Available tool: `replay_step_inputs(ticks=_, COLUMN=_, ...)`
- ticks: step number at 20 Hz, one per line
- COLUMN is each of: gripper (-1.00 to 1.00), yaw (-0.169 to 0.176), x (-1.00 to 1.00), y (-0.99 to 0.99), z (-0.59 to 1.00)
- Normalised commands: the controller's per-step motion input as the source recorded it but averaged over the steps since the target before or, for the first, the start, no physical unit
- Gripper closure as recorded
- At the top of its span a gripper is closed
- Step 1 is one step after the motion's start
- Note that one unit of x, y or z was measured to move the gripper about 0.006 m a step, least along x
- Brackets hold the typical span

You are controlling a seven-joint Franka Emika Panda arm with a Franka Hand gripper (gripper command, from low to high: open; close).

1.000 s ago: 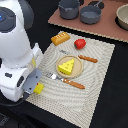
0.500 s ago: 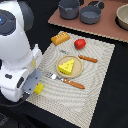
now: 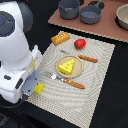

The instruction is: Interact with the objects in diverse but meaningful ways.

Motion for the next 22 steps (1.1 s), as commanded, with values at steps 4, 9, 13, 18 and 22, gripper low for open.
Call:
replay_step_inputs(ticks=4, gripper=1.0, yaw=0.021, x=0.41, y=-0.1, z=1.0)
replay_step_inputs(ticks=9, gripper=1.0, yaw=0.0, x=0.72, y=-0.03, z=1.0)
replay_step_inputs(ticks=13, gripper=1.0, yaw=0.0, x=0.77, y=-0.08, z=1.0)
replay_step_inputs(ticks=18, gripper=1.0, yaw=0.0, x=0.93, y=0.0, z=1.0)
replay_step_inputs(ticks=22, gripper=1.0, yaw=0.001, x=0.95, y=0.17, z=0.91)
